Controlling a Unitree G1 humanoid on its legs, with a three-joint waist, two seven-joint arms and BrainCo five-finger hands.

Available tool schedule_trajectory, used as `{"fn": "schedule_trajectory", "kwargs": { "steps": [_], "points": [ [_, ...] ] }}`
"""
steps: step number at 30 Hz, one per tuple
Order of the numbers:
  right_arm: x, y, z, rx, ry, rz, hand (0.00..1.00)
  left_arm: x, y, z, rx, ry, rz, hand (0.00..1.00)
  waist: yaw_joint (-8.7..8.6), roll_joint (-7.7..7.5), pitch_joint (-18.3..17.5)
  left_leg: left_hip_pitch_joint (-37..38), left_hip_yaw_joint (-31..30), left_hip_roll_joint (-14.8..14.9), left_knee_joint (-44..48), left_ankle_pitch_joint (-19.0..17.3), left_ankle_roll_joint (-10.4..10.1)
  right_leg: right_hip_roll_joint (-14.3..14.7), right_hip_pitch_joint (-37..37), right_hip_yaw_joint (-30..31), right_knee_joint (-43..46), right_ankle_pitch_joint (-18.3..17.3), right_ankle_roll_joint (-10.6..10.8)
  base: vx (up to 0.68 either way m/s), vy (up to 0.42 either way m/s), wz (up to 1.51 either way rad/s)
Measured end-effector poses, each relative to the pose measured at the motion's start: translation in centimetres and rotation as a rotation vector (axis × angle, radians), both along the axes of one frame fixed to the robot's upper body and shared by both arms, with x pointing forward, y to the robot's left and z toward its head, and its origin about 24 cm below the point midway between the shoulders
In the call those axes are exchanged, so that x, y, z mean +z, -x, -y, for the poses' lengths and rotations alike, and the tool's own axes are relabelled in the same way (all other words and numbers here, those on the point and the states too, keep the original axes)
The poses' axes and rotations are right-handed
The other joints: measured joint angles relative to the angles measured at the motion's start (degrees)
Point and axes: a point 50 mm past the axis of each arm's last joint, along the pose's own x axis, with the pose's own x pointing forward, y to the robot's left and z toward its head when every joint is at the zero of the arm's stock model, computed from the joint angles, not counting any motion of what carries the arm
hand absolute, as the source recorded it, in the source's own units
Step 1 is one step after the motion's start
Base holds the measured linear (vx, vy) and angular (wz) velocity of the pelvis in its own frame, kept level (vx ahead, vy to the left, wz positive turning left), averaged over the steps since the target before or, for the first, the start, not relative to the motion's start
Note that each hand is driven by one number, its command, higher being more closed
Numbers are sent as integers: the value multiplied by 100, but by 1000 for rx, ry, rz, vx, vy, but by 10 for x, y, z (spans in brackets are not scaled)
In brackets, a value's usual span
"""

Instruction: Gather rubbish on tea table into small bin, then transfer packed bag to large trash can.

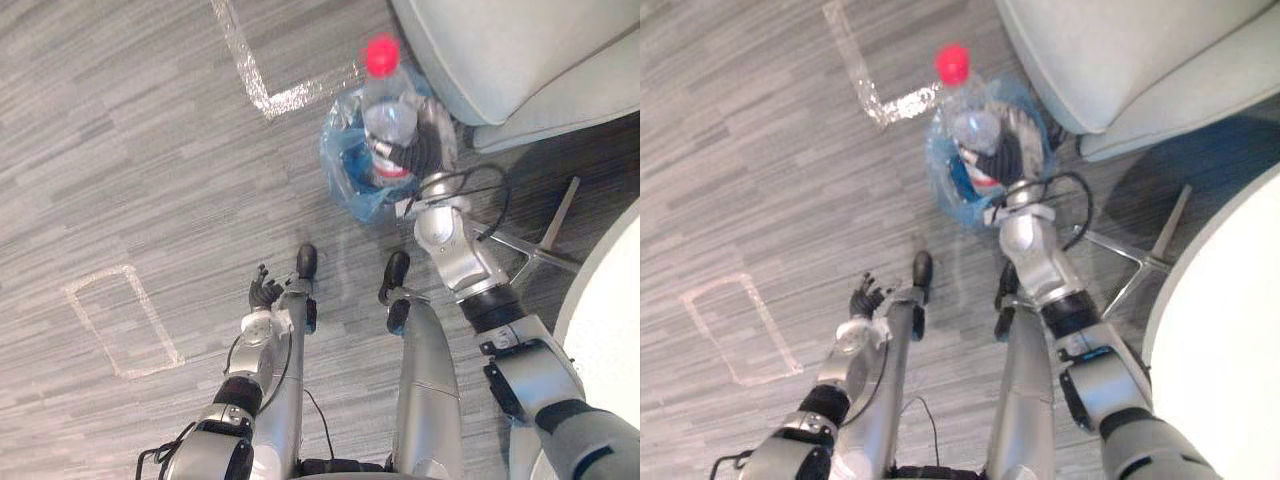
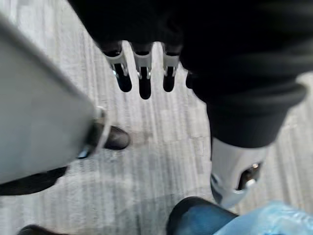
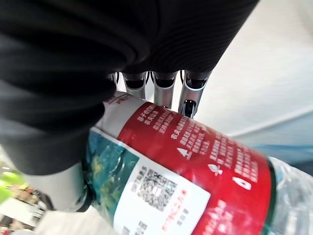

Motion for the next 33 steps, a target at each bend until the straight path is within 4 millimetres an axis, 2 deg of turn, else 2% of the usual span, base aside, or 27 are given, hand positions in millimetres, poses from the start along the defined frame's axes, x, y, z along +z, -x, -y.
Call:
{"fn": "schedule_trajectory", "kwargs": {
  "steps": [3,10,16,22,23,33],
  "points": [
    [7,0,-2,2,-4,23,100,2,-1,-1,6,3,13,0,38,0,0,-10,-5,2,-50,18,-6,0,-15,-13,-22,-1,-2,0,0,0],
    [38,-3,-7,9,-23,95,100,4,-2,-1,7,4,20,0,49,-3,-3,-304,-3,17,-99,116,-54,-1,-320,-63,-51,44,-65,4,14,3],
    [42,-18,2,-41,-36,41,100,16,-12,3,-4,9,56,0,62,-3,-5,-585,-8,37,-81,179,-77,4,-612,-76,7,75,-110,-7,3,2],
    [32,-29,11,-77,-76,-36,100,22,-17,5,-6,21,77,0,67,-2,-6,-773,-5,54,27,195,-99,11,-801,-89,130,75,-117,-3,2,1],
    [30,-31,13,-87,-81,-48,0,23,-18,6,-6,21,80,0,68,-2,-6,-821,-6,58,53,198,-102,12,-850,-89,160,74,-120,0,0,0],
    [20,-36,19,-113,-90,-101,0,27,-20,3,7,31,95,0,45,-3,-8,-1180,-46,65,221,275,-138,12,-1240,-79,436,65,-135,-42,8,2]
  ]
}}
